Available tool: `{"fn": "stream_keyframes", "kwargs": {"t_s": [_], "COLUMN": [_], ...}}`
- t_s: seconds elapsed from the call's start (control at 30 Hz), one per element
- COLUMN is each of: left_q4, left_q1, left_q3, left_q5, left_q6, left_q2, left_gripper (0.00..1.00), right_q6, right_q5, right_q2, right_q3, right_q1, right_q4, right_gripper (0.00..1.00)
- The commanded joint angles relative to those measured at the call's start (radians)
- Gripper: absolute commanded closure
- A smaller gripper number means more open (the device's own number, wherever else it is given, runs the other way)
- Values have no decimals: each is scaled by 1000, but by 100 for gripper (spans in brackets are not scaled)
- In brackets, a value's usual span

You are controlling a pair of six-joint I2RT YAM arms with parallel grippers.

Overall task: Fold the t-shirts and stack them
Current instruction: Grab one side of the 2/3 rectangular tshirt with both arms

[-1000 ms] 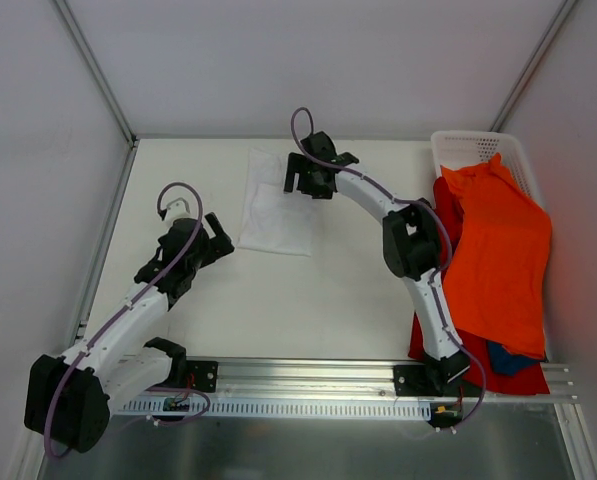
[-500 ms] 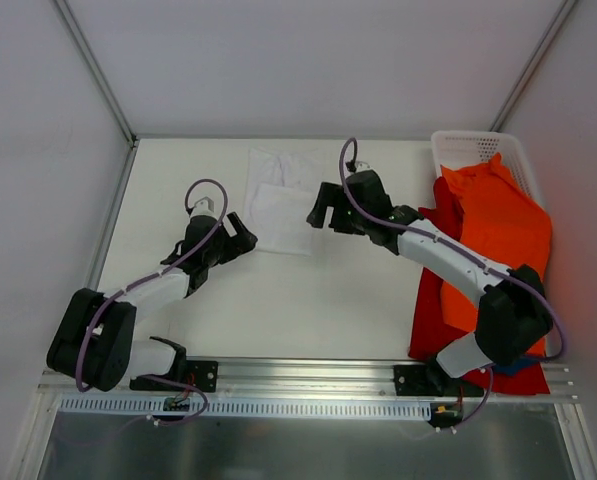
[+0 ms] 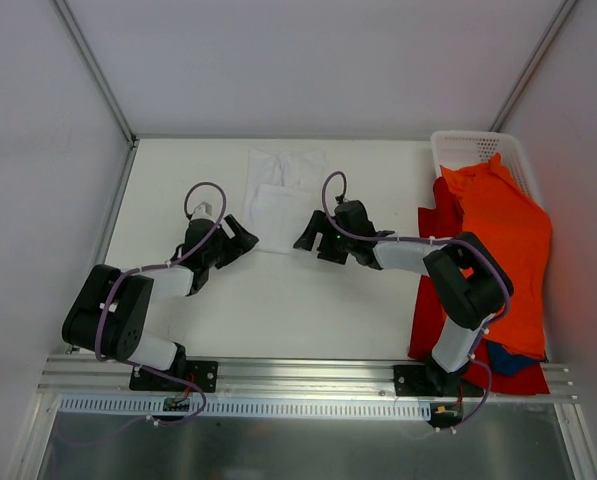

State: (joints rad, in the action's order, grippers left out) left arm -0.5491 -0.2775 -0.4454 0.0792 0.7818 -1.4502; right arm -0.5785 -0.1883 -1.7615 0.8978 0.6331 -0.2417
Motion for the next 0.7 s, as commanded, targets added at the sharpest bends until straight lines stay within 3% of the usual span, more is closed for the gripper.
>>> {"fn": "stream_keyframes", "kwargs": {"t_s": [0.0,0.27,0.37,0.43,0.47,0.5,0.57,0.6,0.67], "left_q4": [-45,-45,-35,-28,0,14,21,15,2], "left_q1": [21,32,40,43,44,46,49,49,51], "left_q3": [10,7,1,-4,-16,-24,-41,-44,-44], "left_q5": [2,-30,-33,-44,-50,-56,-53,-49,-36], "left_q6": [17,25,20,19,22,25,27,31,39], "left_q2": [-10,-13,-18,-22,-27,-33,-58,-64,-82], "left_gripper": [19,27,35,56,66,81,89,94,96], "right_q6": [-34,-52,-55,-52,-52,-52,-52,-53,-53], "right_q5": [-20,-8,-8,-8,-7,-4,-3,1,0], "right_q2": [-73,-159,-177,-182,-184,-184,-184,-182,-181], "right_q3": [19,93,101,96,89,86,79,75,69], "right_q1": [5,10,11,11,10,10,11,10,13], "right_q4": [-22,-38,-42,-44,-45,-48,-50,-50,-50], "right_gripper": [9,9,11,18,22,33,49,66,79]}}
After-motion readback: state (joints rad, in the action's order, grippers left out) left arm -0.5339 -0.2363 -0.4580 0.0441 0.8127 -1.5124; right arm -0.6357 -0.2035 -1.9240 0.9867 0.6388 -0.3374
